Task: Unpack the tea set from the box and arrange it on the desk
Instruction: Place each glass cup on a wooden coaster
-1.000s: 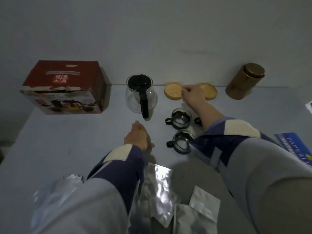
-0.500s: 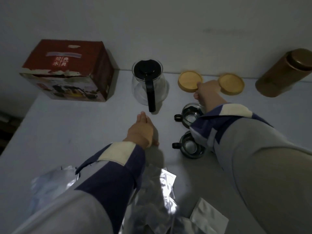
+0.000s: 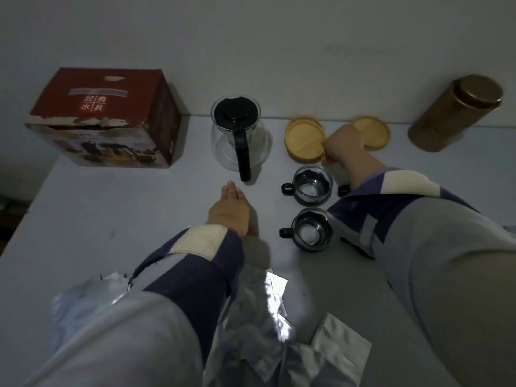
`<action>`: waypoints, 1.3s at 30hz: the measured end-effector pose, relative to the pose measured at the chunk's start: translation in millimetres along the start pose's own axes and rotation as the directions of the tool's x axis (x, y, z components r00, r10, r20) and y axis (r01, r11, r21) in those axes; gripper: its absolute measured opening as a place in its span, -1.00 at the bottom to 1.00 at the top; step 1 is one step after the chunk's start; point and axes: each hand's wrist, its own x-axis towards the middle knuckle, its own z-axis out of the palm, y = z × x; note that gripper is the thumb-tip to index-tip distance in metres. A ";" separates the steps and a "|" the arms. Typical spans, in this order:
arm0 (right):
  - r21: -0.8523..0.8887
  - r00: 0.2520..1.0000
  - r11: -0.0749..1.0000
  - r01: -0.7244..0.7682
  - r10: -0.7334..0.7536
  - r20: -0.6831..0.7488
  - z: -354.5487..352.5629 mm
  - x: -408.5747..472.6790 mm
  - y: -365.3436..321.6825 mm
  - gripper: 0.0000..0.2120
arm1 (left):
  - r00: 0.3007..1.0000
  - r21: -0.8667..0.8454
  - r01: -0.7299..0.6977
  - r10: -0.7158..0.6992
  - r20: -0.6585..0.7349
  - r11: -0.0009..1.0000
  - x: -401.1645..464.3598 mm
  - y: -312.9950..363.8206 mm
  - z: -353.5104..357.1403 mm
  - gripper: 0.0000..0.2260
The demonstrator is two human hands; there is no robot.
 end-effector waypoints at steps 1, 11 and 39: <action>-0.011 0.999 1.000 -0.021 0.021 -0.043 -1.9 -9.3 -1.7 -0.65 | 1.000 -0.004 0.003 -0.003 0.002 1.000 0.0 0.3 -0.3 0.00; -0.250 0.997 0.965 0.076 -0.078 0.001 15.2 -12.5 5.5 -0.80 | 1.000 -0.001 0.027 -0.027 0.005 1.000 -0.1 2.7 -1.0 0.00; 0.306 0.960 0.918 0.252 -0.197 -0.199 52.7 -179.2 58.2 -0.12 | 0.996 -0.036 0.052 -0.054 -0.074 0.998 3.6 -7.7 2.9 0.00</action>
